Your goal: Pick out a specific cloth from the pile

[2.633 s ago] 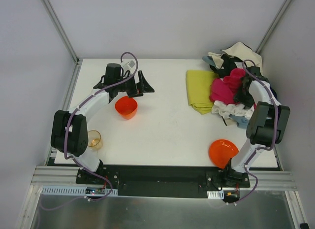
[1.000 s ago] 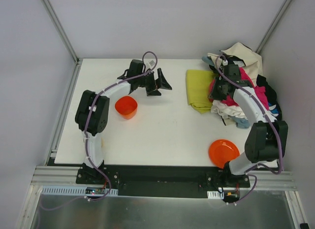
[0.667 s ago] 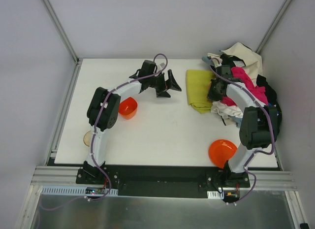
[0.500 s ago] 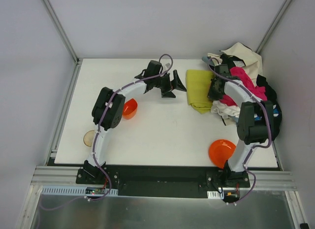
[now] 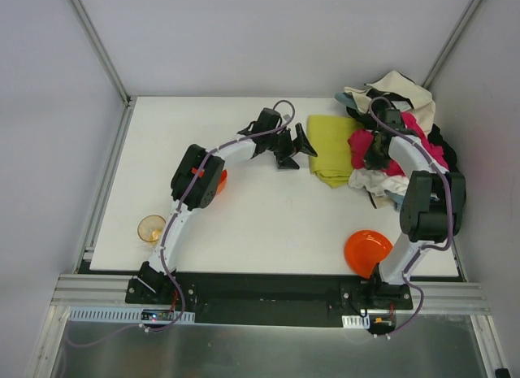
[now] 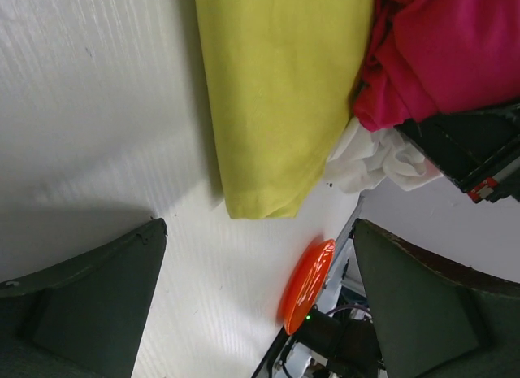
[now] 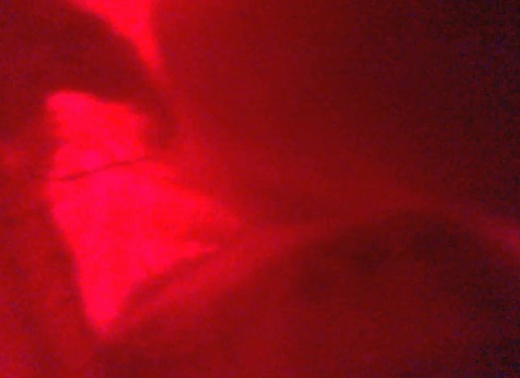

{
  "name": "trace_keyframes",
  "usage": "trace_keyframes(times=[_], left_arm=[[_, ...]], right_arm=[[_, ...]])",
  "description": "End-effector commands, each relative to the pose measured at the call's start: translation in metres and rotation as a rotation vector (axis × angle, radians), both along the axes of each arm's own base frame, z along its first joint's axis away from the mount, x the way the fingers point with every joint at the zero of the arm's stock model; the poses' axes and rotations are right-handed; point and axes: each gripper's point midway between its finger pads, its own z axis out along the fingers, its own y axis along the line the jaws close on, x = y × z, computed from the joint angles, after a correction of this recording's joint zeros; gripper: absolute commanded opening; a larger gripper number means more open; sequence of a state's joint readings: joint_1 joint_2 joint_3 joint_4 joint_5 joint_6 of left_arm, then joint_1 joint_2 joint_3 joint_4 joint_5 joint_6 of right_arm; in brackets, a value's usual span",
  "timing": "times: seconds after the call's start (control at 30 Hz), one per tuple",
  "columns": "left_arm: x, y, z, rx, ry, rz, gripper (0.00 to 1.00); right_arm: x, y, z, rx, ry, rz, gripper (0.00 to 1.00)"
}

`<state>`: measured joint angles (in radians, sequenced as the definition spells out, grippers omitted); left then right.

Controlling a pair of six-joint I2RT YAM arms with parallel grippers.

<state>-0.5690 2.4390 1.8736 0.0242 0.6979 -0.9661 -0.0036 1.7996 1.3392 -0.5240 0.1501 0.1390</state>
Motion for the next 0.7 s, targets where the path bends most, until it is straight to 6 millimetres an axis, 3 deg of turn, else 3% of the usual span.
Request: trace_keyframes(times=[0.0, 0.17, 0.43, 0.67], left_arm=[[0.014, -0.01, 0.013, -0.029, -0.019, 0.031, 0.96], [0.015, -0.011, 0.007, -0.026, 0.0, 0.04, 0.94], [0.02, -0.019, -0.01, -0.02, 0.036, 0.061, 0.88], [0.019, -0.046, -0.018, -0.038, 0.054, 0.055, 0.84]], right_arm=[[-0.026, -0.044, 0.01, -0.06, 0.005, -0.165, 0.01], [-0.042, -0.063, 0.004, -0.027, 0.007, -0.243, 0.0], [-0.039, -0.054, 0.003, 0.033, -0.006, -0.234, 0.01], [-0.038, -0.049, -0.001, 0.058, -0.006, -0.221, 0.01]])
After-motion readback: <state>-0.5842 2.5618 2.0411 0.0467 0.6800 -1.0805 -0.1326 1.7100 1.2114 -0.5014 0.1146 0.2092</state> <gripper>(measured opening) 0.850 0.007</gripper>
